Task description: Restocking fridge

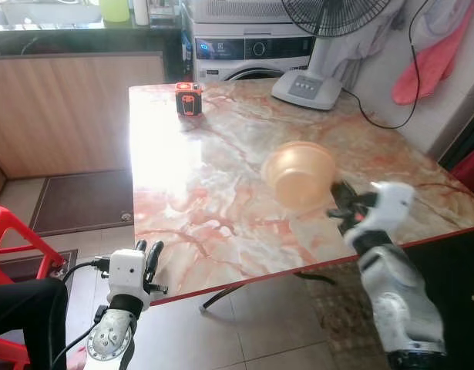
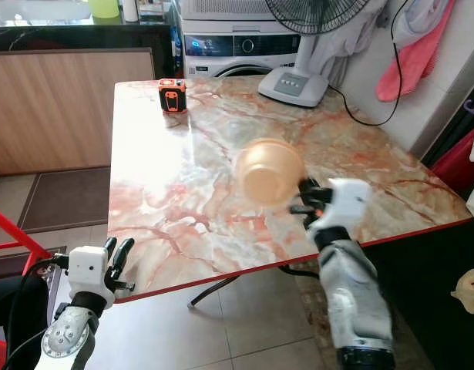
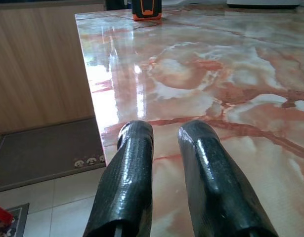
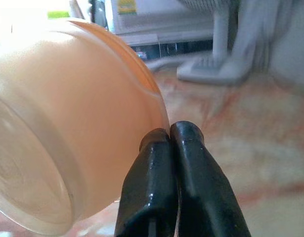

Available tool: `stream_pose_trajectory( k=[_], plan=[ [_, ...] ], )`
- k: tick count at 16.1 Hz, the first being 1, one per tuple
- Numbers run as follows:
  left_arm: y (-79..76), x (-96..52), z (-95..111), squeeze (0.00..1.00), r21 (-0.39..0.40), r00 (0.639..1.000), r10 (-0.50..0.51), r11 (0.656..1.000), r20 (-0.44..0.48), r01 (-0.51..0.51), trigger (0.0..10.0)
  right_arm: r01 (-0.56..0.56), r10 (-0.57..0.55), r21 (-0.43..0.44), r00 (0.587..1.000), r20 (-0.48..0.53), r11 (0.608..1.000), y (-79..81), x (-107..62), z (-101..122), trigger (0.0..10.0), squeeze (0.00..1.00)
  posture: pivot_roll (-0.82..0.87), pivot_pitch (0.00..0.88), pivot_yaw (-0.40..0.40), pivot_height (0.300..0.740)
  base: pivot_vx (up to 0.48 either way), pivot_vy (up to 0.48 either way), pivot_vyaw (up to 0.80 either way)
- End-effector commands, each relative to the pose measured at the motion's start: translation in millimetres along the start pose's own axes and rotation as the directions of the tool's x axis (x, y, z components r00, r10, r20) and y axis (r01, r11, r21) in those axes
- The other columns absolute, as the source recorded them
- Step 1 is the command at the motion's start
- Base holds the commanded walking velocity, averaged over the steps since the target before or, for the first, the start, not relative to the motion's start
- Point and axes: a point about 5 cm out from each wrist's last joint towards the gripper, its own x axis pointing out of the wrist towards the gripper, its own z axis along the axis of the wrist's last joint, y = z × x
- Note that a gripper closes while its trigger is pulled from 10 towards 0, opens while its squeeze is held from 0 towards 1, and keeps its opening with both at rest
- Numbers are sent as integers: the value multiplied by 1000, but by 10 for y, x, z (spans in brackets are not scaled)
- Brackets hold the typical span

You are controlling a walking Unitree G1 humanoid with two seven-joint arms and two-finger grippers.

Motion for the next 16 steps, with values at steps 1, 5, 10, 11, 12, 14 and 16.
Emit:
stream_pose_trajectory(
  k=[1, 5, 10, 11, 12, 14, 16],
  plan=[
    [-26, 9, -27, 0, 13, 1000, -8, 1000, -17, 8, 10000, 7, 3, -153, 998, 61, 988, 64, -43, 66, 0, 0, -51, 0, -102, 740, 0, 0, 0],
    [-27, 14, -28, 0, 15, 1000, -4, 1000, -18, 4, 10000, -12, 49, -422, 996, 77, 906, 299, -106, -15, 10000, 0, -49, 0, -103, 740, 0, 0, 0],
    [-47, 18, -26, 0, 17, 1000, -1, 1000, -17, 1, 10000, -40, 202, -737, 970, 132, 674, 531, -136, -15, 10000, 0, -51, 0, -110, 740, 0, 0, 0],
    [-48, 17, -25, 0, 17, 1000, 0, 1000, -17, 1, 10000, -43, 216, -752, 967, 133, 657, 554, -140, -18, 10000, 0, -53, 0, -111, 740, 0, 0, 0],
    [-52, 17, -24, 0, 18, 1000, 0, 1000, -16, 1, 10000, -62, 254, -776, 959, 128, 627, 620, -149, -36, 10000, 0, -52, 0, -111, 740, 0, 0, 0],
    [-55, 16, -21, 0, 21, 1000, -1, 1000, -15, 2, 10000, -86, 292, -795, 949, 118, 600, 698, -164, -70, 10000, 0, -53, 0, -112, 740, 0, 0, 0],
    [-58, 17, -19, 0, 27, 1000, -3, 1000, -15, 3, 10000, -99, 312, -810, 944, 107, 578, 744, -166, -106, 10000, 0, -52, 0, -112, 740, 0, 0, 0]
  ],
)
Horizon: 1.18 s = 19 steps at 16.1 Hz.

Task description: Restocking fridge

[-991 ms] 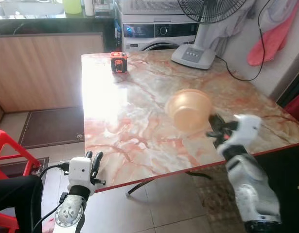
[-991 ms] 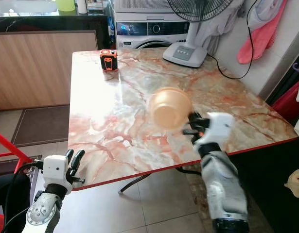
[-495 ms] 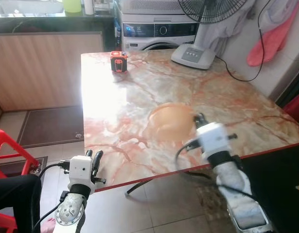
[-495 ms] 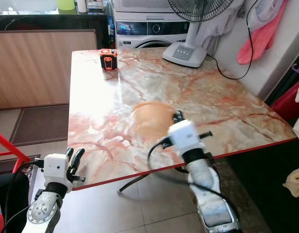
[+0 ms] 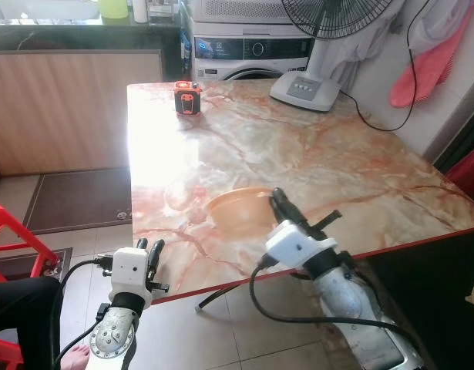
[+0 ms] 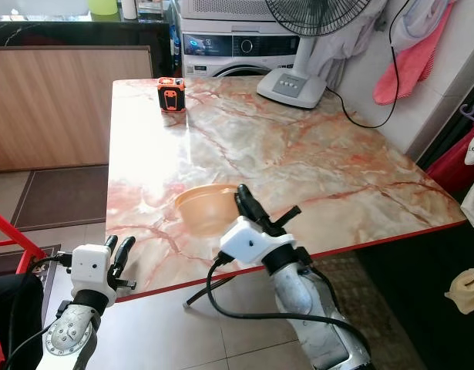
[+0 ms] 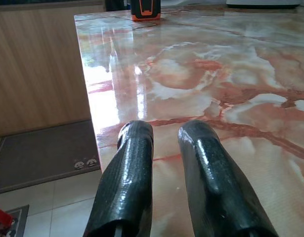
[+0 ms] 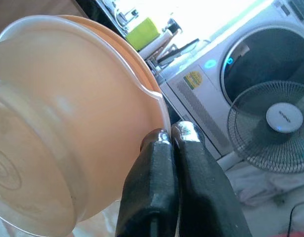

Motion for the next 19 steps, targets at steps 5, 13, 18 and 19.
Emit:
stream_pose_trajectory(
  k=[5, 13, 18, 19],
  plan=[
    [-41, -5, -29, 0, 6, 1000, -13, 1000, -17, 13, 10000, -19, 19, -21, 1000, -9, 1000, 41, 40, -17, 10000, 0, -50, 0, -114, 740, 0, 0, 0],
    [-41, -7, -26, 0, 13, 1000, -10, 1000, -17, 10, 10000, -161, 162, 25, 986, -46, 987, 252, 40, -46, 10000, 353, -49, 0, -116, 740, 0, 0, 0],
    [-47, -5, -26, 0, 14, 1000, -10, 1000, -17, 10, 10000, -248, 249, 28, 967, -59, 968, 375, 22, -58, 10000, 0, -45, 0, -120, 740, 0, 0, 0],
    [-47, -3, -22, 0, 19, 1000, -12, 1000, -16, 13, 10000, -252, 254, 30, 965, -59, 967, 382, 27, -52, 10000, 0, -45, 0, -120, 740, 0, 0, 0]
  ],
)
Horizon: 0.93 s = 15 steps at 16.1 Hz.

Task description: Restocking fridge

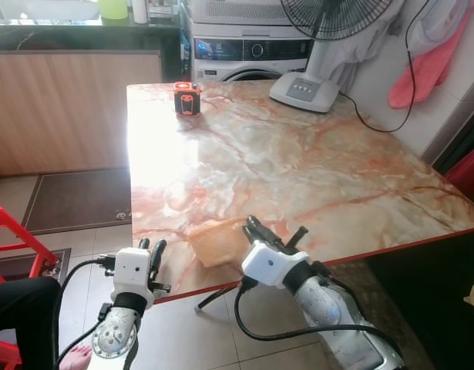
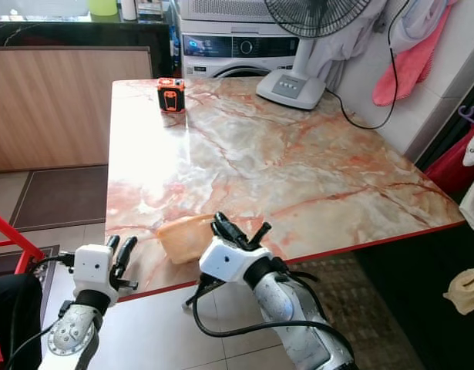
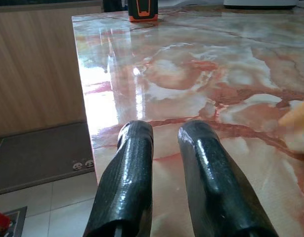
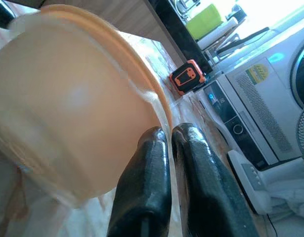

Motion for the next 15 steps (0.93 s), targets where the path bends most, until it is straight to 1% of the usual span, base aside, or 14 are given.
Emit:
stream_pose_trajectory(
  k=[1, 2, 3, 4, 5, 6, 7, 8, 15],
  plan=[
    [-17, -3, -19, 0, 20, 1000, -9, 1000, -15, 9, 10000, -12, 12, -3, 1000, -4, 1000, -3, 15, 5, 10000, 0, -45, 0, -120, 740, 0, 0, 0],
    [-14, 5, -14, 0, 20, 1000, -8, 1000, -13, 9, 10000, -16, 17, 13, 1000, -3, 1000, -2, 17, 6, 10000, 0, -46, 0, -119, 740, 0, 0, 0],
    [-7, 13, -7, 0, 21, 1000, -8, 1000, -10, 8, 10000, -13, 13, 23, 1000, -2, 1000, -12, 12, 6, 10000, 1000, -47, 0, -118, 740, 0, 0, 0],
    [-2, 18, -2, 0, 23, 1000, -7, 1000, -8, 8, 10000, -6, 6, 2, 1000, -8, 1000, -26, 7, -6, 10000, 1000, -48, 0, -118, 740, 0, 0, 0],
    [-1, 20, 1, 0, 23, 1000, -7, 1000, -7, 8, 10000, -4, 4, 0, 1000, -12, 1000, -30, 9, -12, 10000, 984, -48, 0, -118, 740, 0, 0, 0],
    [-2, 21, 3, 0, 23, 1000, -8, 1000, -6, 8, 10000, -2, 2, 1, 1000, -17, 1000, -31, 10, -22, 10000, 929, -48, 0, -118, 740, 0, 0, 0],
    [-4, 24, 7, 0, 23, 1000, -8, 1000, -5, 8, 10000, -4, 4, -4, 1000, -25, 1000, -30, 16, -28, 10000, 478, -47, 0, -118, 740, 0, 0, 0],
    [-3, 26, 11, 0, 23, 1000, -8, 1000, -3, 8, 10000, -7, 7, -8, 1000, -28, 1000, -27, 19, -35, 10000, 0, -47, 0, -118, 740, 0, 0, 0],
    [6, 36, 25, 0, 27, 1000, -5, 1000, -1, 5, 10000, -23, 22, -30, 999, -44, 999, -38, 33, -86, 10000, 0, -43, 0, -120, 740, 0, 0, 0]
  ],
)
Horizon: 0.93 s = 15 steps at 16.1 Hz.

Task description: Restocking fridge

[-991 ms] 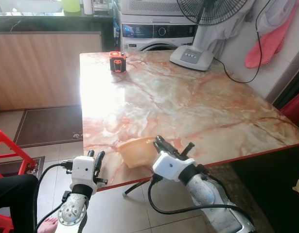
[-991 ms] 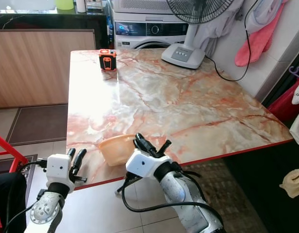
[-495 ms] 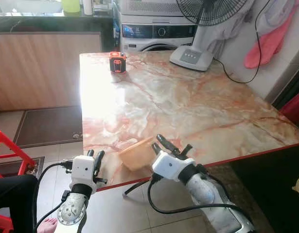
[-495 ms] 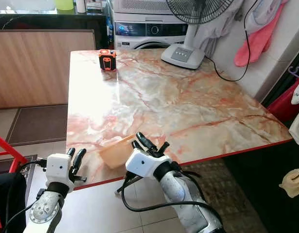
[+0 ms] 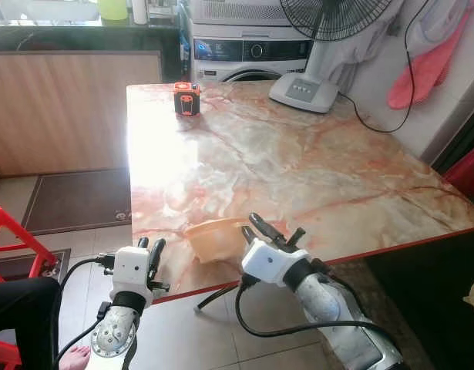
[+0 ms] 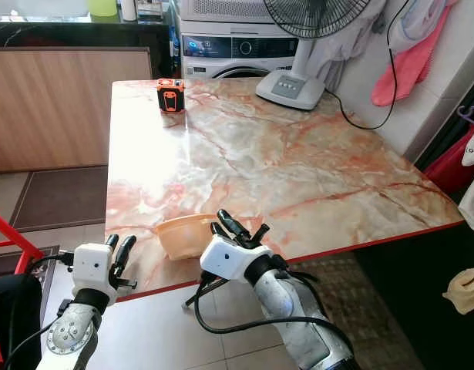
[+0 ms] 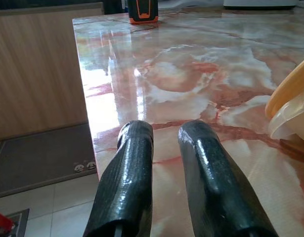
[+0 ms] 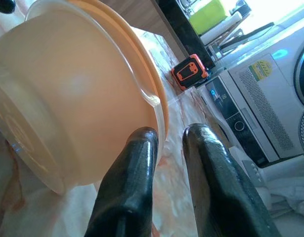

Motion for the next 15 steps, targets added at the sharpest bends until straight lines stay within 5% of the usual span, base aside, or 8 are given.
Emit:
stream_pose_trajectory(
  k=[1, 2, 3, 4, 8, 9, 15],
  plan=[
    [-11, 24, 13, 0, 18, 1000, -6, 1000, -4, 6, 10000, -14, 13, -17, 1000, -23, 1000, -16, 4, -48, 10000, 0, -44, 0, -119, 740, 0, 0, 0],
    [-16, 35, 23, 0, 18, 1000, -8, 1000, -1, 8, 10000, -23, 23, -5, 999, -28, 1000, -12, 2, -62, 10000, 8, -43, 0, -121, 740, 0, 0, 0],
    [-17, 41, 31, 0, 18, 1000, -8, 1000, 1, 8, 10000, -24, 24, 1, 999, -28, 1000, -13, 4, -66, 10000, 824, -42, 0, -121, 740, 0, 0, 0],
    [-17, 44, 33, 0, 18, 1000, -9, 1000, 2, 9, 10000, -24, 24, 2, 999, -28, 1000, -19, 7, -67, 10000, 1000, -42, 0, -121, 740, 0, 0, 0],
    [-22, 47, 37, 0, 17, 1000, -11, 1000, 3, 11, 10000, -33, 32, -27, 999, -41, 999, -26, 31, -83, 10000, 1000, -41, 0, -123, 740, 0, 0, 0],
    [-22, 48, 37, 0, 16, 1000, -10, 1000, 3, 10, 10000, -38, 36, -37, 998, -46, 999, -26, 40, -89, 10000, 0, -41, 0, -123, 740, 0, 0, 0],
    [-61, 93, 125, 0, 23, 999, -42, 999, 28, 42, 10000, -47, 39, -81, 995, -96, 996, -151, -12, -240, 10000, 0, -42, 0, -125, 740, 0, 0, 0]
  ],
)
